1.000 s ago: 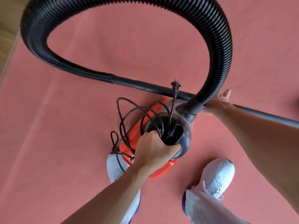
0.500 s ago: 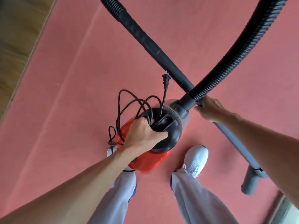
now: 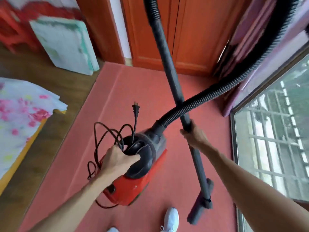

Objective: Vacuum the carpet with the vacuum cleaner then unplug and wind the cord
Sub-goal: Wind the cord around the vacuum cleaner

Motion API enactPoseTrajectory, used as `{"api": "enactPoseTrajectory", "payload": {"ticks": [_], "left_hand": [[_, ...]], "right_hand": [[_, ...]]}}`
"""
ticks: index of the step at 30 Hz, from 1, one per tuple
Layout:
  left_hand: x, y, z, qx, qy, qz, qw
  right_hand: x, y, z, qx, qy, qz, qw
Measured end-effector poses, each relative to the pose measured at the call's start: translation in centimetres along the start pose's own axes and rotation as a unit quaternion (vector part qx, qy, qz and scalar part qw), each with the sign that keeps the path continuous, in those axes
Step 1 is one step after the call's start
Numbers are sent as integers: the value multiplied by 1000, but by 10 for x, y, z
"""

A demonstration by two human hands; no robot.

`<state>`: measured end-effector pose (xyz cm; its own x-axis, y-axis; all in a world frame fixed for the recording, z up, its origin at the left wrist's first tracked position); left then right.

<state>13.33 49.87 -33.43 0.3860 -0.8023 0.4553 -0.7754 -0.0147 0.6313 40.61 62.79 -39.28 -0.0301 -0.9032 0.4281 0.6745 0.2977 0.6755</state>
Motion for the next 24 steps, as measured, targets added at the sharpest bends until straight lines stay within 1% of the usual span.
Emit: {"api": "enactPoseTrajectory", "payload": {"ticks": [5,9,12,15,19,22,24], "left_hand": [[3,48,-146,34,-65,-15,997],[-4,67,-225,62,-105,-14,992],[-27,70,-265,80,-123,-4,989],[-67,59,-297,83,-130,16,988],[-135,31,-328,94,-117,47,988],[-185,10,-346,106,-93,67,988],[-217,1,-362,113,-84,79,987]], "right_hand": [[-10,122,57,-102,9,-62,993],[-28,201,108,-169,31,-88,981],[-56,244,137,-180,39,-105,977],[-97,283,154,-174,27,-151,973],[-156,329,148,-150,-25,-218,964],[-203,355,134,-143,-64,-243,957],[-234,370,128,-148,-71,-256,953]]}}
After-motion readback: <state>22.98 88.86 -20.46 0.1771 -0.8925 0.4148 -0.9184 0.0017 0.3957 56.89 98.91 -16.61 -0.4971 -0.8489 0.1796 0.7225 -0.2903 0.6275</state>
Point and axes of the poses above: each hand's wrist, its own x-axis away from the middle knuckle, its own y-axis out of the back of the hand, z = x × y, the point moved 6 cm from there along -x, towards the middle knuckle, and after that the axes turned 2 degrees about -y, right-handed, at the moved point
